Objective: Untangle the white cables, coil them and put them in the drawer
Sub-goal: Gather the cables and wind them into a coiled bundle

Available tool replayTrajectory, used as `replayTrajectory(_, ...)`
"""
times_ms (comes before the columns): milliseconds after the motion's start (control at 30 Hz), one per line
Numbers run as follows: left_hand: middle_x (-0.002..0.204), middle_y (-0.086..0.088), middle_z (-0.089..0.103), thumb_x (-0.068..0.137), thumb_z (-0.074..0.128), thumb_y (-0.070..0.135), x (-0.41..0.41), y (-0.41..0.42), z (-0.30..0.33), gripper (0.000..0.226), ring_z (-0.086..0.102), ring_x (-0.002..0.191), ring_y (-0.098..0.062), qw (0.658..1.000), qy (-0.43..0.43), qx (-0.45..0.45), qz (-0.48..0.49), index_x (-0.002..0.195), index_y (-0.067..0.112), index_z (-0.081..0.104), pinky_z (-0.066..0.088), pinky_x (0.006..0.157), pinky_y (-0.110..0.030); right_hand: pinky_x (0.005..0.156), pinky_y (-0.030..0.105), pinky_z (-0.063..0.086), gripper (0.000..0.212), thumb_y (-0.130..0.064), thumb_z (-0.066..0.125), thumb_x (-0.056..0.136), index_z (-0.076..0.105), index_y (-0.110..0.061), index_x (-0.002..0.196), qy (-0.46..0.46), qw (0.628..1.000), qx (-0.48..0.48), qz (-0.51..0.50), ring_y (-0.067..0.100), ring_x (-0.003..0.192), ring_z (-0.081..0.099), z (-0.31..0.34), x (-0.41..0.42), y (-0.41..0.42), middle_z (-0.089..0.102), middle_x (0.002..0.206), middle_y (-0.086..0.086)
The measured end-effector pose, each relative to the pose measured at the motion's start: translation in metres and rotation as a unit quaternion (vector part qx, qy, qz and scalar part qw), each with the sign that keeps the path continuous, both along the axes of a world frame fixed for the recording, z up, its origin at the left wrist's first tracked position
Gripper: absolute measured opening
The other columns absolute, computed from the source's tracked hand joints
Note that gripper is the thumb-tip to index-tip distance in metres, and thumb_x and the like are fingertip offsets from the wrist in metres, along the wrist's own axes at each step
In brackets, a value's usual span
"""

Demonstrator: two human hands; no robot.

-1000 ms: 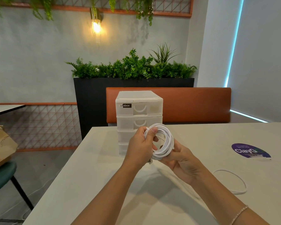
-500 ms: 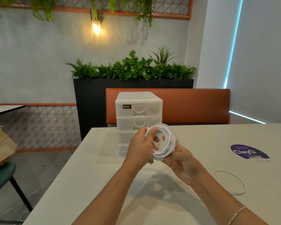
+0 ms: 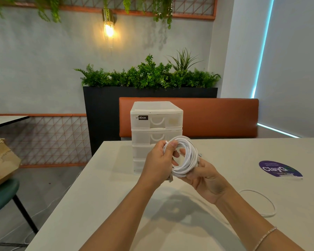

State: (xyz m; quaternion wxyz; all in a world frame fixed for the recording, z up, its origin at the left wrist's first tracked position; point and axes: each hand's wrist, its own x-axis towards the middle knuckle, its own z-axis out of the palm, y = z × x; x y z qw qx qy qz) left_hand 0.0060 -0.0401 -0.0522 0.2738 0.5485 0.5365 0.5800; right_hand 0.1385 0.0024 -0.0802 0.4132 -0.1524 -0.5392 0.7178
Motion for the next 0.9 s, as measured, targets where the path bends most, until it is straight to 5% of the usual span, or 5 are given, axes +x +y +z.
replayTrajectory(200,0.069,0.010,0.058,0.095,0.041,0.042,-0.005,0.002,0.000,0.026,0.052,0.051,-0.002,1.000,0.000,0.013,0.005,0.084,0.022,0.054,0.044,0.048,-0.021,0.081,0.034,0.057,0.062,-0.002,0.071,0.046,0.067,-0.006,0.108,0.010,0.999,-0.031,0.006,0.028,0.097,0.065,-0.001,0.006,0.002,0.065,0.109,0.018)
replayTrajectory(633,0.071,0.008,0.058,0.095,0.040,0.041,-0.004,-0.001,0.000,0.024,0.053,0.052,-0.008,0.999,0.033,0.005,0.003,0.089,0.022,0.053,0.048,0.046,-0.025,0.069,0.035,0.059,0.031,0.002,0.065,0.046,0.078,-0.007,0.074,-0.063,0.997,-0.037,-0.021,0.024,0.078,0.071,0.005,0.004,-0.013,0.073,0.085,0.011)
replayTrajectory(767,0.072,0.009,0.058,0.096,0.041,0.040,-0.011,-0.001,0.002,0.020,0.053,0.053,-0.008,0.998,0.059,0.007,0.017,0.090,0.023,0.051,0.047,0.045,-0.023,0.070,0.034,0.059,0.024,0.015,0.056,0.079,0.069,-0.001,0.092,-0.191,0.980,-0.012,-0.062,0.016,0.070,0.063,0.012,0.011,-0.012,0.065,0.081,0.011)
replayTrajectory(900,0.070,0.011,0.059,0.095,0.045,0.037,-0.013,0.000,0.000,0.017,0.054,0.052,-0.006,0.990,0.135,0.027,0.005,0.089,0.022,0.051,0.045,0.047,-0.022,0.070,0.032,0.054,0.042,0.005,0.070,0.070,0.059,-0.015,0.105,-0.338,0.925,0.083,-0.149,0.020,0.077,0.063,0.027,0.033,-0.001,0.065,0.098,0.014)
